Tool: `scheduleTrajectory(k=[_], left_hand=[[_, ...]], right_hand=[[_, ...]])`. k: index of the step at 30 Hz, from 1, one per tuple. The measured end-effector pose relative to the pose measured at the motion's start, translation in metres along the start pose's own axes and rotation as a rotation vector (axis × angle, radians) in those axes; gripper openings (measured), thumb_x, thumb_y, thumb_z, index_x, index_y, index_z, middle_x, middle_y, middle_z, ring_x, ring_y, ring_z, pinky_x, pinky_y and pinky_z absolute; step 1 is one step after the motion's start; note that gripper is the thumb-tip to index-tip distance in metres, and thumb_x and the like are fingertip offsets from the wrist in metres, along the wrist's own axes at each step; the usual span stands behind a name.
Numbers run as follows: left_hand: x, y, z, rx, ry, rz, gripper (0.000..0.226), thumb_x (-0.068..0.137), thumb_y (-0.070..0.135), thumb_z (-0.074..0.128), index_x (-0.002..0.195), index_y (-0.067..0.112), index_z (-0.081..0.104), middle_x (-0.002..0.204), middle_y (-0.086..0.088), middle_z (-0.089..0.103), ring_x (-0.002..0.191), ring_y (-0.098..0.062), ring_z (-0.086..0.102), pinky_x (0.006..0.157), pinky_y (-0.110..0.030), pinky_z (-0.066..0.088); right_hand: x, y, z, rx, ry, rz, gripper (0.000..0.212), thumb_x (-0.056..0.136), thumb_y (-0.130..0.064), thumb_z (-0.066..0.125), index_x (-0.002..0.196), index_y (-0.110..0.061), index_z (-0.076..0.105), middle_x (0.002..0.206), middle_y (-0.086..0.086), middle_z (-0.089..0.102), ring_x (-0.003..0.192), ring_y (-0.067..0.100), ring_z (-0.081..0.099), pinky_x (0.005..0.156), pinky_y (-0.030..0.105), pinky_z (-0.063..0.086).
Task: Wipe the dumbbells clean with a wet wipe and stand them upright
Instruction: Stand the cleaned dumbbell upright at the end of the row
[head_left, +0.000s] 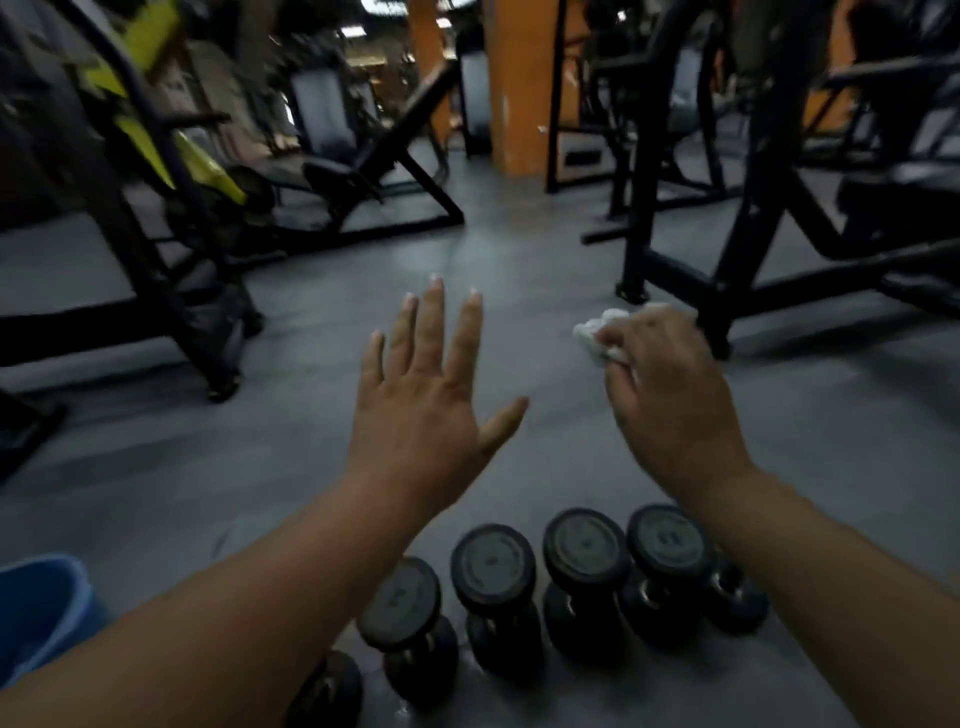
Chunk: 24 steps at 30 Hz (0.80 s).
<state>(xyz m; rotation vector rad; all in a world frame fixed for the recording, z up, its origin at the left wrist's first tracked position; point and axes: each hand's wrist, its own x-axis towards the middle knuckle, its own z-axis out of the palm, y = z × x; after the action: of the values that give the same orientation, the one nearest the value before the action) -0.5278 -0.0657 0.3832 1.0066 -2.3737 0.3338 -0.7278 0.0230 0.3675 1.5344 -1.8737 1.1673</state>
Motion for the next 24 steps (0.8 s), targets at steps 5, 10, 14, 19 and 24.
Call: scheduleTrajectory(k=[5, 10, 14, 19, 24], left_hand=[[-0.047, -0.081, -0.134, 0.101, 0.123, -0.122, 0.088, 0.087, 0.078, 0.018, 0.153, 0.033, -0.021, 0.164, -0.002, -0.021, 0.151, -0.021, -0.013, 0.122, -0.045, 0.002], [-0.112, -0.156, -0.245, 0.22, 0.199, -0.244, 0.088, 0.09, 0.075, 0.024, 0.157, 0.028, -0.008, 0.166, -0.006, -0.009, 0.153, -0.025, -0.003, 0.12, -0.047, 0.006], [-0.177, -0.214, -0.296, 0.316, 0.196, -0.35, 0.088, 0.089, 0.075, 0.021, 0.158, 0.026, -0.003, 0.166, -0.007, -0.004, 0.152, -0.028, 0.003, 0.119, -0.05, 0.01], [-0.269, -0.288, -0.295, 0.408, 0.117, -0.528, 0.089, 0.088, 0.075, 0.02, 0.158, 0.025, -0.004, 0.166, -0.008, -0.005, 0.152, -0.028, 0.003, 0.119, -0.053, 0.012], [-0.322, -0.344, -0.243, 0.386, -0.016, -0.657, 0.09, 0.087, 0.074, 0.026, 0.158, 0.025, -0.003, 0.166, -0.009, -0.003, 0.152, -0.03, 0.005, 0.118, -0.056, 0.015]], right_hand=[[0.025, -0.17, -0.02, 0.117, -0.025, -0.178, 0.019, 0.092, -0.012, 0.052, 0.108, -0.015, 0.063, 0.106, 0.004, 0.057, 0.103, 0.029, 0.055, 0.085, 0.043, 0.05], [0.032, -0.324, -0.029, 0.262, -0.012, -0.342, 0.02, 0.094, -0.013, 0.05, 0.109, -0.014, 0.064, 0.105, 0.002, 0.056, 0.098, 0.026, 0.056, 0.074, 0.044, 0.052], [0.021, -0.422, -0.02, 0.329, -0.022, -0.452, 0.02, 0.09, -0.009, 0.057, 0.108, -0.014, 0.064, 0.103, 0.003, 0.056, 0.091, 0.023, 0.054, 0.068, 0.041, 0.052], [-0.014, -0.507, 0.028, 0.42, -0.112, -0.576, 0.022, 0.089, -0.012, 0.055, 0.11, -0.014, 0.064, 0.104, 0.005, 0.055, 0.091, 0.026, 0.053, 0.068, 0.043, 0.051], [-0.048, -0.54, 0.098, 0.435, -0.229, -0.629, 0.025, 0.085, -0.011, 0.052, 0.107, -0.013, 0.064, 0.103, 0.005, 0.057, 0.09, 0.027, 0.053, 0.067, 0.044, 0.048]])
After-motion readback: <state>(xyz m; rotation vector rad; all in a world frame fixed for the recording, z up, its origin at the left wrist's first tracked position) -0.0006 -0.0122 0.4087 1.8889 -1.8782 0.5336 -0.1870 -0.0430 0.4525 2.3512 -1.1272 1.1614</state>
